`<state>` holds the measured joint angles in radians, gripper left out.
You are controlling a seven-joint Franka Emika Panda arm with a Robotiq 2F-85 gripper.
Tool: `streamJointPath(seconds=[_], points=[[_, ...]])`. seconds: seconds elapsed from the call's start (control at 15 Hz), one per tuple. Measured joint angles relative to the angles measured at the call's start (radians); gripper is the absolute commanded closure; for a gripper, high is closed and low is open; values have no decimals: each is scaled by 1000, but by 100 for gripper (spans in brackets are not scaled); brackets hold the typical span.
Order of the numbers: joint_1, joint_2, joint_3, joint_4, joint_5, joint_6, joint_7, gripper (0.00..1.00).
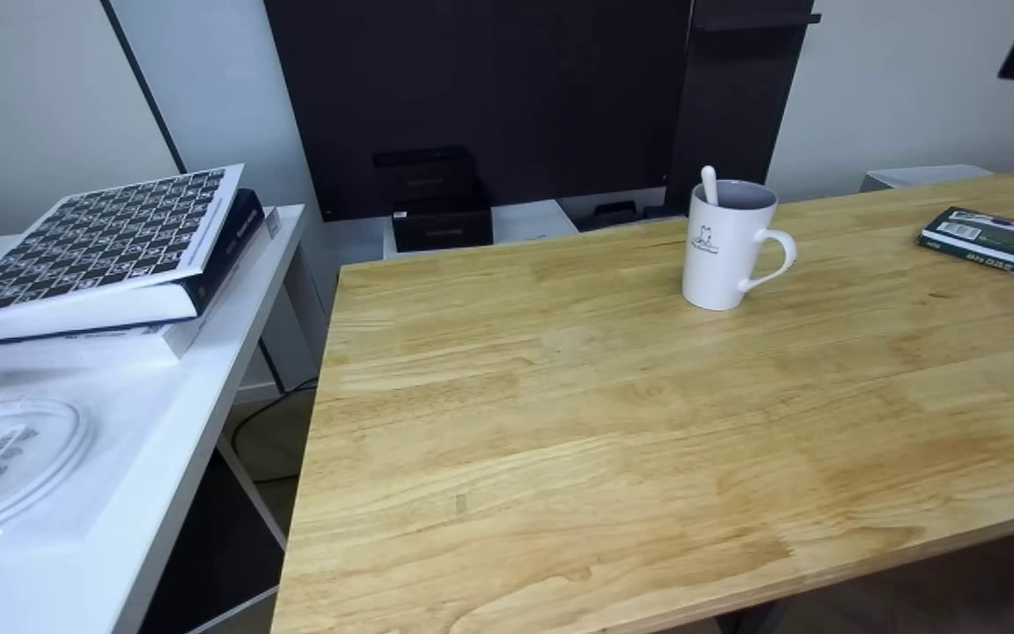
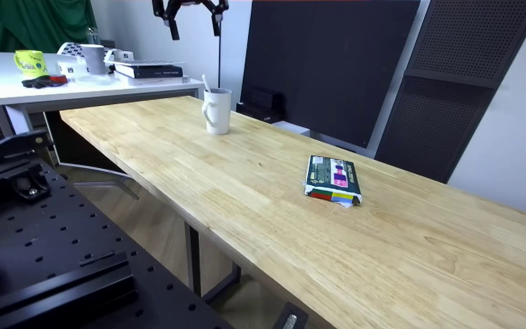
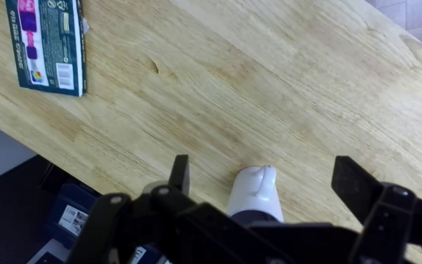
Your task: Remove the spoon from the mug and put it on the table
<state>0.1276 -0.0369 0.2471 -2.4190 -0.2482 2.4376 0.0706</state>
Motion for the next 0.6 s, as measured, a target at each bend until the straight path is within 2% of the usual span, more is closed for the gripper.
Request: streamJointPath(seconds=[0.27, 0.6], points=[[33, 168, -5, 160, -71, -11, -2, 0], [106, 350, -29, 353, -152, -58, -16, 0]])
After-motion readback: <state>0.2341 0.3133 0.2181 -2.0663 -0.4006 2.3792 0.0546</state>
